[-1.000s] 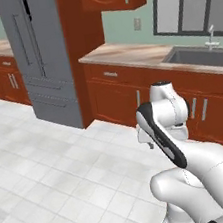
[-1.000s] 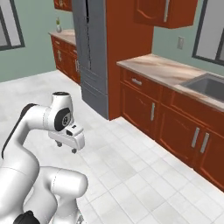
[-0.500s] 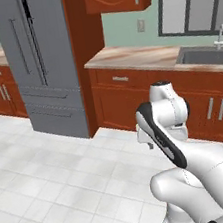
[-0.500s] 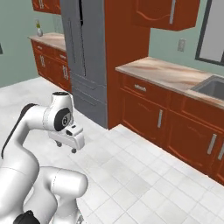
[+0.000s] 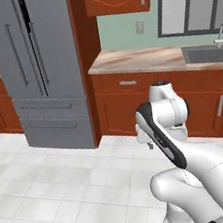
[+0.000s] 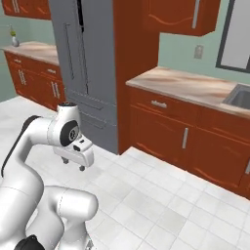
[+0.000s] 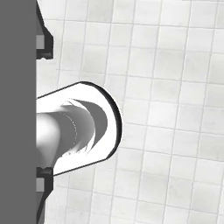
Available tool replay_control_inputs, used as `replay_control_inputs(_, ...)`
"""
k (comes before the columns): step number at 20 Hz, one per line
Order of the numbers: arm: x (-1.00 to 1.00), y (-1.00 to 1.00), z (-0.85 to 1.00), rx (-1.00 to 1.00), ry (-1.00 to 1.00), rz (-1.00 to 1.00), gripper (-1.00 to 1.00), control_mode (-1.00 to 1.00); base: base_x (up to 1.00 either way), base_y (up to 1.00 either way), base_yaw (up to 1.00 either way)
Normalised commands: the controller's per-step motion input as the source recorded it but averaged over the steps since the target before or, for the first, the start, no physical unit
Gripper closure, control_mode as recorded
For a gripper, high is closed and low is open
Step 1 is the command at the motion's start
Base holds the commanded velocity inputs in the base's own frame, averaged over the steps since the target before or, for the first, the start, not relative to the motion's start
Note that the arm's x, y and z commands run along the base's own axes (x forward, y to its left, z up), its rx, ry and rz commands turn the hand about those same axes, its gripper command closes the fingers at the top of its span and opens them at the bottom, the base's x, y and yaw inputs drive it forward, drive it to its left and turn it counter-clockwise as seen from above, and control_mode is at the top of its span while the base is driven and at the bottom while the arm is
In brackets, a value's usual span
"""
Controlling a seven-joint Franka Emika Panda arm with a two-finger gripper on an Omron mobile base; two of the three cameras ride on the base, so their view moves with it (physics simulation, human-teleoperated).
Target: Place one of the steaks on the plate and the other in the bowl. Then place the bowl in the fridge.
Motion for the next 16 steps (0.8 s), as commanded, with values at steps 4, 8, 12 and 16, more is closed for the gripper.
replay_control_inputs(4, 0.00, 0.00, 0.00, 0.00, 0.00, 0.00, -1.00, 1.00, 0.26, 1.00, -0.36)
replay_control_inputs(8, 0.00, 0.00, 0.00, 0.00, 0.00, 0.00, -1.00, 1.00, 0.23, 1.00, -0.37)
replay_control_inputs(12, 0.00, 0.00, 0.00, 0.00, 0.00, 0.00, -1.00, 1.00, 0.22, 1.00, -0.36)
replay_control_inputs(16, 0.00, 0.00, 0.00, 0.00, 0.00, 0.00, -1.00, 1.00, 0.21, 1.00, -0.36)
